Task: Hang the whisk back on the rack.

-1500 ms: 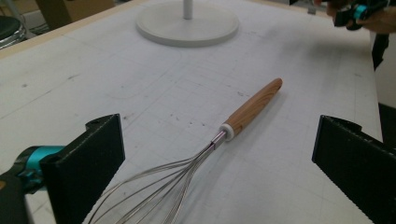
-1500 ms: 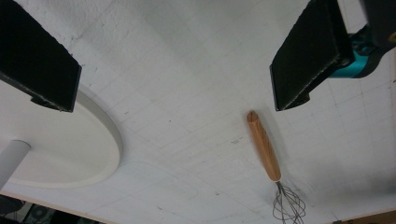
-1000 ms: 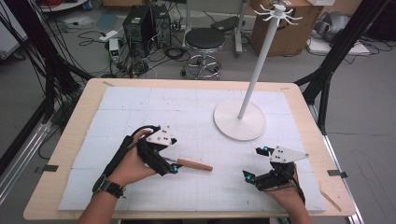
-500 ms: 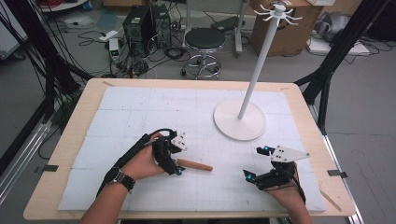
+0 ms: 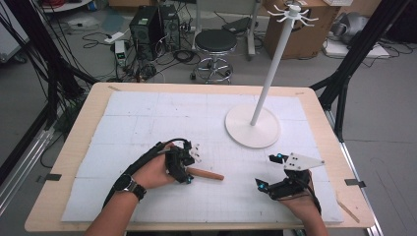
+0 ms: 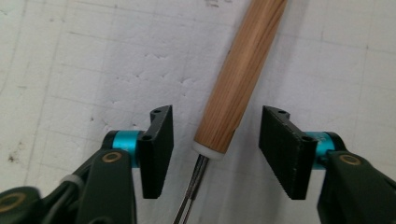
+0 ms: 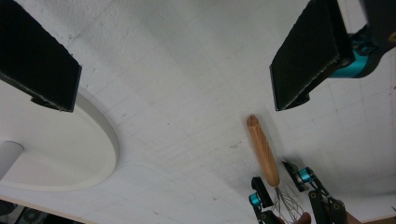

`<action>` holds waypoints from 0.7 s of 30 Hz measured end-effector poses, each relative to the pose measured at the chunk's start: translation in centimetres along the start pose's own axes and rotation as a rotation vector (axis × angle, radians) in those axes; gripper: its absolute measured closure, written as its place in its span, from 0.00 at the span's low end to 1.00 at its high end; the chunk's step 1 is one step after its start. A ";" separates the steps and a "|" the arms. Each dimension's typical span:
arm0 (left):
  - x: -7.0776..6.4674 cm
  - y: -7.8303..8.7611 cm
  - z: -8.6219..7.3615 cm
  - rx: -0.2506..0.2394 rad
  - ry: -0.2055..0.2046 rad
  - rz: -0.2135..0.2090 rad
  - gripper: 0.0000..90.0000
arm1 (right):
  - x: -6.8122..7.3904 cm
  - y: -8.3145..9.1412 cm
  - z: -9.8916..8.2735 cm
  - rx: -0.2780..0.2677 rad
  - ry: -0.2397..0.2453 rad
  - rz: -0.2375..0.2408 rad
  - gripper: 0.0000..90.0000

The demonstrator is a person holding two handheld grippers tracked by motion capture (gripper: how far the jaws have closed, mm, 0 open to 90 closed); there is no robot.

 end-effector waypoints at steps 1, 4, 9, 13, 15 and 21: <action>0.0 0.0 0.2 0.019 -0.007 -0.008 0.56 | 0.0 0.0 0.0 0.000 0.001 0.000 0.01; 0.2 -0.1 0.7 0.063 -0.008 -0.040 0.61 | 0.0 0.0 0.0 -0.001 0.002 0.001 0.01; 0.4 -0.2 1.0 0.083 -0.012 -0.063 0.63 | 0.0 0.2 0.0 -0.001 0.003 0.000 0.01; 0.6 -0.1 1.0 0.081 -0.005 -0.065 0.66 | 0.0 0.2 -0.1 0.002 0.004 0.002 0.01; 0.6 -0.1 1.1 0.089 -0.005 -0.059 0.68 | 0.1 0.1 -0.1 0.005 0.004 0.002 0.01; 0.0 -0.2 1.5 0.116 -0.039 -0.045 0.76 | 0.1 0.0 -0.1 0.007 0.008 0.000 0.01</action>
Point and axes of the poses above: each handheld gripper's, and its own axes: y roughly backward along the jaws, z roughly out of its top, x roughly to its left, the point moved 2 cm from there along -y, roughly forward along the jaws, and after that the axes turned 11 degrees about -z, right-handed, at the moved point
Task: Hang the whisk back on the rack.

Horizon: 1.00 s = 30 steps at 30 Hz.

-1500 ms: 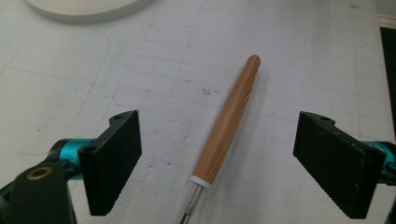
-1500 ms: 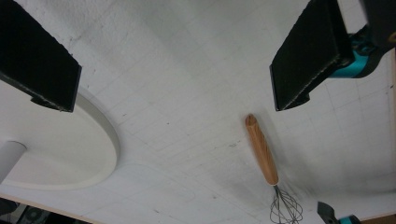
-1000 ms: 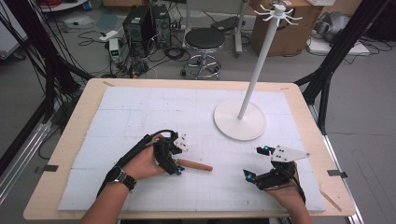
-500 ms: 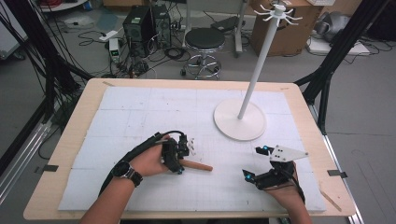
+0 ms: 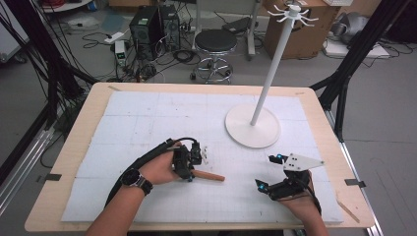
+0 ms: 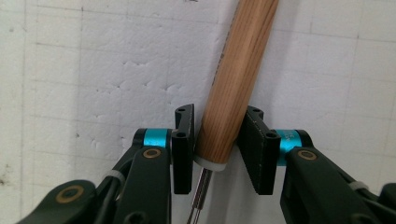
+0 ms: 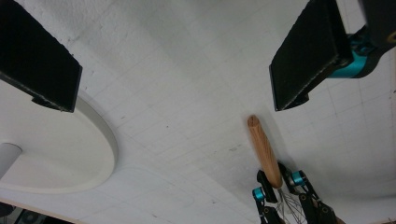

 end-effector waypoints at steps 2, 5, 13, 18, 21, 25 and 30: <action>-0.1 0.0 0.0 -0.001 0.004 -0.012 0.80 | 0.0 0.0 0.0 0.000 0.000 -0.001 0.01; -0.1 0.2 -0.1 -0.006 0.003 -0.009 0.82 | 0.1 0.0 0.0 0.002 -0.004 0.000 0.01; -0.2 3.9 -0.6 -0.191 0.026 -0.019 0.82 | 0.1 -0.1 0.0 0.003 0.005 0.003 0.01; -0.4 6.9 0.2 -0.348 0.026 -0.020 0.82 | 0.2 -0.1 0.0 0.002 0.010 0.002 0.01; -0.4 8.3 0.6 -0.441 0.031 -0.034 0.82 | 0.2 -0.1 0.2 -0.001 0.011 0.004 0.02; -0.1 9.5 1.3 -0.503 0.022 -0.040 0.82 | 0.3 -0.1 0.2 -0.001 0.020 0.003 0.01; 0.4 10.6 2.0 -0.588 0.022 -0.060 0.82 | 0.4 -0.1 0.2 0.001 0.014 0.006 0.01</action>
Point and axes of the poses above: each handheld gripper's, and its own axes: y roughly backward along the jaws, z roughly out of its top, x roughly to its left, the point moved 2 cm from there along -y, roughly forward along the jaws, and after that the axes turned 11 degrees about -z, right-handed, at the moved point
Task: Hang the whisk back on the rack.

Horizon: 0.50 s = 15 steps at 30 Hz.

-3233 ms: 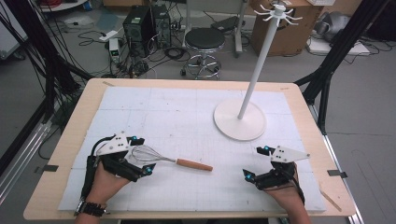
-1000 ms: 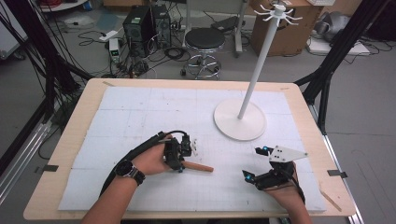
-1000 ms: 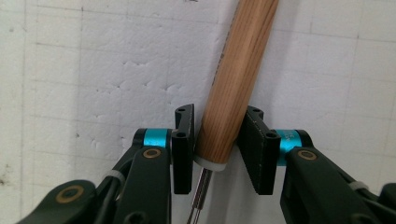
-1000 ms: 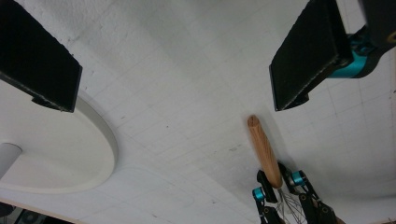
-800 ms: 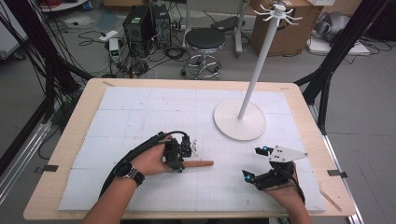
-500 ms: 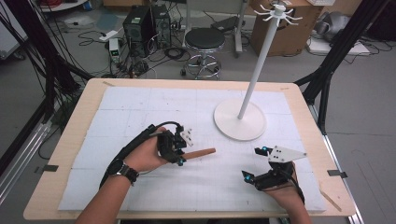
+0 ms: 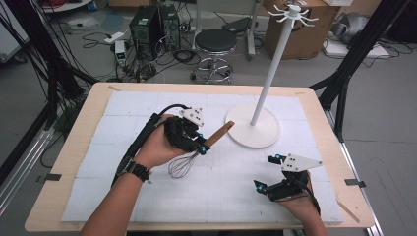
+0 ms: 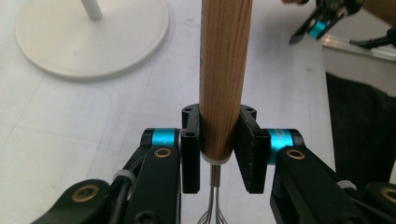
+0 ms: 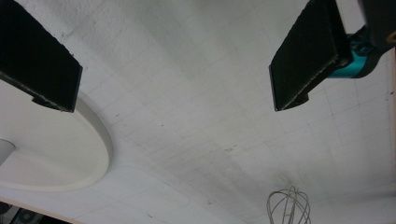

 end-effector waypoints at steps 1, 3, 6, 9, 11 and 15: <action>0.1 0.1 0.2 -0.019 0.000 -0.010 0.82 | 0.0 0.0 0.0 0.000 -0.003 0.001 0.02; 0.4 0.4 0.5 -0.054 0.006 -0.015 0.82 | -0.1 0.1 0.0 0.002 0.005 -0.001 0.02; 0.6 0.8 1.2 -0.086 0.006 -0.023 0.82 | -0.1 0.1 0.0 0.002 0.003 -0.001 0.01; 0.7 1.3 2.4 -0.082 -0.015 -0.017 0.82 | 0.0 0.1 0.0 0.003 0.004 -0.001 0.01; 0.6 1.7 3.4 -0.072 -0.028 -0.016 0.82 | 0.0 0.0 0.0 0.007 0.000 0.000 0.01; 0.8 2.3 5.3 -0.083 -0.051 -0.034 0.82 | 0.0 0.0 0.0 0.005 0.007 -0.001 0.02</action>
Point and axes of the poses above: each handheld gripper's, and its own axes: y roughly backward along the jaws, z roughly out of its top, x roughly to its left, the point moved 2 cm from there along -y, roughly forward along the jaws, and after that the axes turned 11 degrees about -z, right-handed, at the moved point
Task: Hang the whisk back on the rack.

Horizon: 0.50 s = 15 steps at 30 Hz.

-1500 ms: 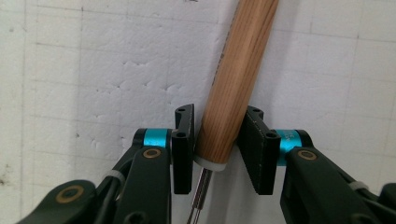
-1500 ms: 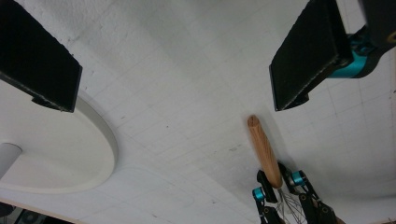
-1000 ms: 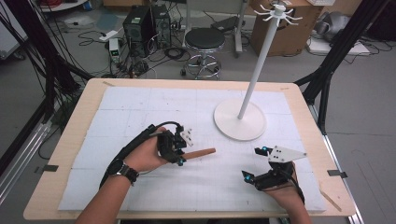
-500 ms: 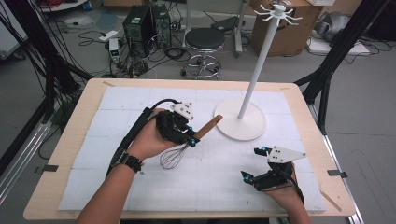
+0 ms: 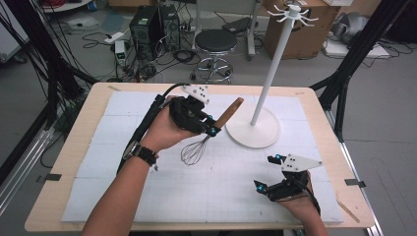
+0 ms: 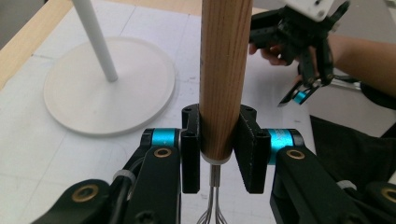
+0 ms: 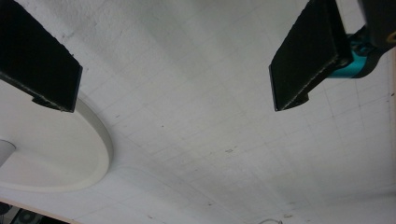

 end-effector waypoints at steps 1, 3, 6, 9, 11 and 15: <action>0.1 0.0 0.4 0.004 -0.005 -0.005 0.82 | 0.0 0.0 0.0 0.000 0.001 0.000 0.02; 0.3 0.1 1.3 0.008 -0.016 -0.001 0.82 | 0.0 0.1 0.0 0.003 0.000 -0.002 0.01; 0.9 0.2 2.7 0.004 -0.029 -0.009 0.82 | 0.0 0.2 0.0 -0.005 0.000 -0.002 0.01; 1.4 0.4 4.2 -0.018 -0.042 -0.019 0.82 | 0.0 0.2 0.1 -0.007 -0.002 -0.004 0.01; 1.8 0.6 5.3 -0.020 -0.056 -0.028 0.82 | 0.0 0.3 0.1 -0.004 -0.004 -0.003 0.01; 2.5 1.2 6.9 -0.043 -0.068 -0.044 0.82 | -0.1 0.3 0.0 -0.003 -0.005 -0.004 0.01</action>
Point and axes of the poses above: each handheld gripper's, and its own axes: y roughly backward along the jaws, z roughly out of its top, x roughly to its left, the point moved 2 cm from there along -y, roughly forward along the jaws, and after that the axes turned 11 degrees about -z, right-handed, at the moved point
